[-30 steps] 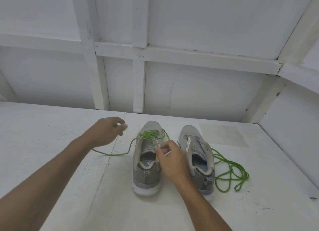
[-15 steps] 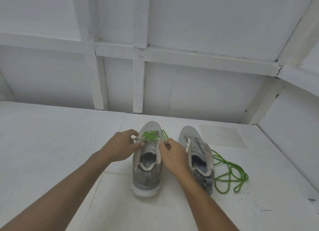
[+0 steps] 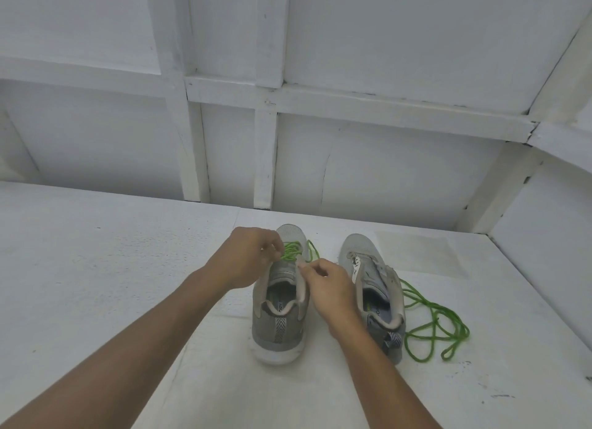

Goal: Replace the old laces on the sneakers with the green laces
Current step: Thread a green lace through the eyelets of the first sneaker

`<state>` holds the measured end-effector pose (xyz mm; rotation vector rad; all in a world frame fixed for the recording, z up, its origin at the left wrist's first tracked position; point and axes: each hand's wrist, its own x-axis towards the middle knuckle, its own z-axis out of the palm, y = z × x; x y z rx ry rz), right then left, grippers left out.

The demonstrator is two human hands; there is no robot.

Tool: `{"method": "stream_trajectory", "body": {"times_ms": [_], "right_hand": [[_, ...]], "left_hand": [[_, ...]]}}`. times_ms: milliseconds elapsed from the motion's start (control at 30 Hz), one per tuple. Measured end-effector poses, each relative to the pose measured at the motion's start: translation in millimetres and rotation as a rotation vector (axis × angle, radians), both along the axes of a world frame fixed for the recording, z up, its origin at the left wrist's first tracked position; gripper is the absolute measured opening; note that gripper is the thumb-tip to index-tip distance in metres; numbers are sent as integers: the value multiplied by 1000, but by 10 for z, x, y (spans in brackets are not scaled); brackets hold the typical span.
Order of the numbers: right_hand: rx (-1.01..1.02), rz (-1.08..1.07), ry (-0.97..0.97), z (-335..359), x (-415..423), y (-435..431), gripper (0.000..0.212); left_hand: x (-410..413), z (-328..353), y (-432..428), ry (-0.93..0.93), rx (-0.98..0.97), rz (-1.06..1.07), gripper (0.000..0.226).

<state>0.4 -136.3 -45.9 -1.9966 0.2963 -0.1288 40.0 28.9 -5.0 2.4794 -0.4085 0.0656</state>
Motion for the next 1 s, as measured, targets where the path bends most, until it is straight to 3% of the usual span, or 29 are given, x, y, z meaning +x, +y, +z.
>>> {"method": "stream_trajectory", "body": {"times_ms": [333,1000], "right_hand": [[-59,-36,12,-17,27,14,34],[-76,-32,36,-52,38,37,37]], "left_hand": [[2,-80,-199,-19,-6,32,25],[1,-173,-258,3,-52,48,22]]}}
